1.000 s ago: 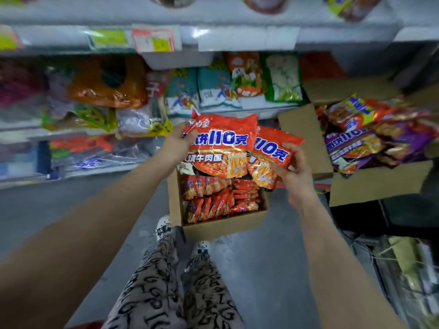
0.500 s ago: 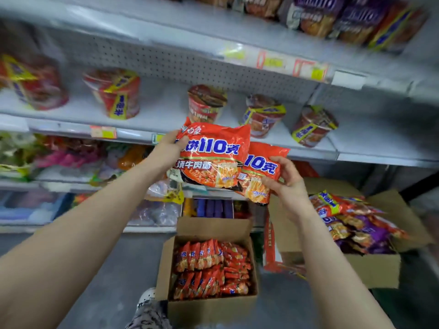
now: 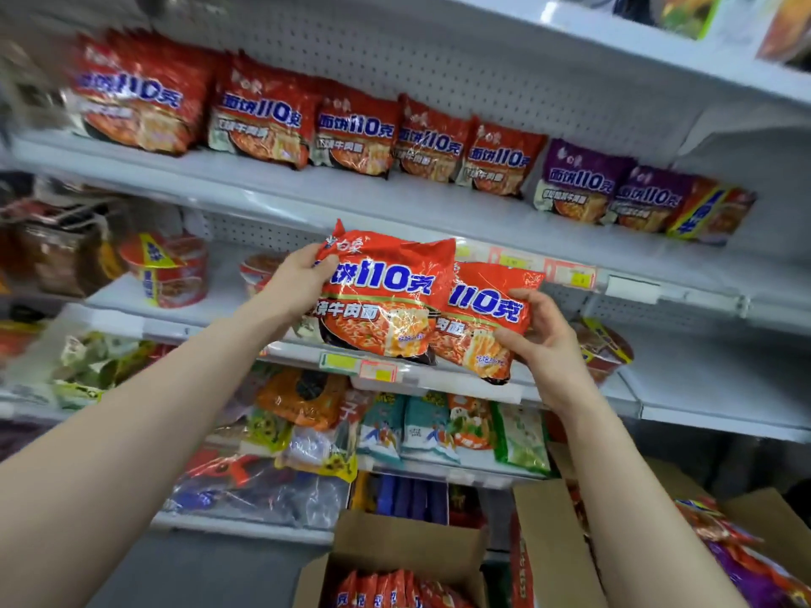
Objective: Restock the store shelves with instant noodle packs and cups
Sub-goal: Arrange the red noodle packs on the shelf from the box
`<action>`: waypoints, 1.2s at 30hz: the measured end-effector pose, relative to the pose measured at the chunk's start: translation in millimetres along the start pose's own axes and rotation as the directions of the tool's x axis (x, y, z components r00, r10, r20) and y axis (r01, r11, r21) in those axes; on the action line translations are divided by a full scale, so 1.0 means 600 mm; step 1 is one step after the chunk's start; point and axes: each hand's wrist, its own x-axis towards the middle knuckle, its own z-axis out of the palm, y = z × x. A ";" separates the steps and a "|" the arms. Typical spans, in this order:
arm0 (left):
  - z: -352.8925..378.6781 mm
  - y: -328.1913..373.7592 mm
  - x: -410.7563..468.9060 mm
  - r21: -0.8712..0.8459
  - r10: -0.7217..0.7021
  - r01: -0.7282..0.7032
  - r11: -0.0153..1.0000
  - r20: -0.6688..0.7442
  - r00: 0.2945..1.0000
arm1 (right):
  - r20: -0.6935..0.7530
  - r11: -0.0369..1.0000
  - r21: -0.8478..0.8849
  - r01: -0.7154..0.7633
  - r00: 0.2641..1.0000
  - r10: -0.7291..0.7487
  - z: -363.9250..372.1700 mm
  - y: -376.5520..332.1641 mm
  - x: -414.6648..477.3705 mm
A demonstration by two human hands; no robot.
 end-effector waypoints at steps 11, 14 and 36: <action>-0.140 0.095 0.081 0.043 0.132 -0.128 0.991 -0.113 0.985 | -0.005 0.990 0.080 0.115 0.993 -0.115 0.092 -0.116 0.103; -0.192 0.101 0.117 0.048 0.147 -0.141 0.989 -0.136 0.980 | -0.021 0.983 0.098 0.155 0.988 -0.153 0.135 -0.134 0.137; -0.418 0.076 0.384 0.053 0.151 -0.144 0.988 -0.177 0.972 | -0.221 0.981 0.049 0.185 0.960 -0.170 0.343 -0.160 0.361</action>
